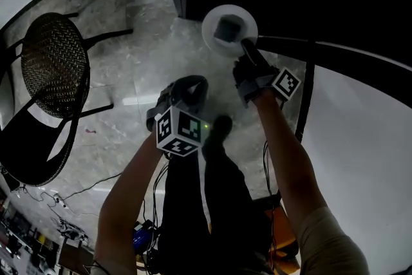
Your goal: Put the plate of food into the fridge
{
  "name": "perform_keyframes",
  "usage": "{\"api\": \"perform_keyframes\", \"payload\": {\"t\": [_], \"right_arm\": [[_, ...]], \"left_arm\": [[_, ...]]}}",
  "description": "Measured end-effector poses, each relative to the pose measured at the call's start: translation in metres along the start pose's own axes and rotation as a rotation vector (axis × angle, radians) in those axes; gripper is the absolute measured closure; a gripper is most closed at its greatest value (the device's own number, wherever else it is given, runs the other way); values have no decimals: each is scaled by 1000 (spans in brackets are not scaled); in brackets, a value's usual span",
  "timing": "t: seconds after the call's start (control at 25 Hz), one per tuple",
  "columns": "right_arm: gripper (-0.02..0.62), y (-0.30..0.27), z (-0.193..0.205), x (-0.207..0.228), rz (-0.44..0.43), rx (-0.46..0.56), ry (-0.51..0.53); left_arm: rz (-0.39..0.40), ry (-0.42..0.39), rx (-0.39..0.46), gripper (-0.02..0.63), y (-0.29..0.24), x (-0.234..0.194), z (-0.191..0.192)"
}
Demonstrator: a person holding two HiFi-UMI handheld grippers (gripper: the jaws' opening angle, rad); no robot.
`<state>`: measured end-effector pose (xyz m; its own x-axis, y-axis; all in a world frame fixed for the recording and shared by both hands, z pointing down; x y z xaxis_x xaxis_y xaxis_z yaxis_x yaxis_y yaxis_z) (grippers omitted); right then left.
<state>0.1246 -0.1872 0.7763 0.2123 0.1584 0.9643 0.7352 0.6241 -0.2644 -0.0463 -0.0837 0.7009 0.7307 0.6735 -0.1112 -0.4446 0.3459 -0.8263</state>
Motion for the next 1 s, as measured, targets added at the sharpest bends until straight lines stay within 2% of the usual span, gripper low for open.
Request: {"api": "perform_keyframes", "payload": {"t": [0.44,0.72,1.0], "right_arm": [[552,-8,-9,34,35,46,-17],[552,-19,-19,54,50,77,-19],[552,-41,-27,64,30,73,-15]], "left_arm": [[-30,-7,11,588,-20,-9,9],[-12,-19,-4,588,-30,-8,21],[-23,-16,-8,588,-44,-19,29]]}}
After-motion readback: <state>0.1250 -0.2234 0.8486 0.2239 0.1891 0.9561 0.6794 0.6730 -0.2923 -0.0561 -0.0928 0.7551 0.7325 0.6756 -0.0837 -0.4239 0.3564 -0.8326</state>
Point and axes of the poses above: the fingertips, and each gripper's own axes: y backward along the fingers, x to its right, z out of its underside, the point moved 6 cm from there along y, backward along the fingers, and after that the axes turned 8 degrees about -x, right-handed, at the moved point
